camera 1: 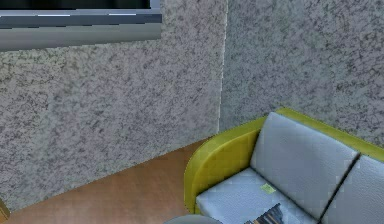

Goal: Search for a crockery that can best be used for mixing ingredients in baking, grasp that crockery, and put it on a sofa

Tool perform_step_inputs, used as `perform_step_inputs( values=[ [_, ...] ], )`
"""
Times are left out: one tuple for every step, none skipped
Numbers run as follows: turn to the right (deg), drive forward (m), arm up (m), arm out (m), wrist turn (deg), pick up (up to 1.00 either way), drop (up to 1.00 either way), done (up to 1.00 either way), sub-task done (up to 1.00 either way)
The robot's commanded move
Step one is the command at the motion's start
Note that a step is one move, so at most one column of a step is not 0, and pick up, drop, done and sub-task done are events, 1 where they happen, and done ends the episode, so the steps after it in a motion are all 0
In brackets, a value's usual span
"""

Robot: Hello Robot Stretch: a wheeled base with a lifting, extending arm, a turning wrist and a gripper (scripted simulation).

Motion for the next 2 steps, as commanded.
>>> perform_step_inputs(
  values=[
    [0.0, 0.0, 0.0, 0.48, 0.0, 0.0, 0.0, 0.0, 0.0],
    [0.0, 0.0, 0.0, 0.0, 39.0, 0.0, 0.0, 0.0, 0.0]
  ],
)
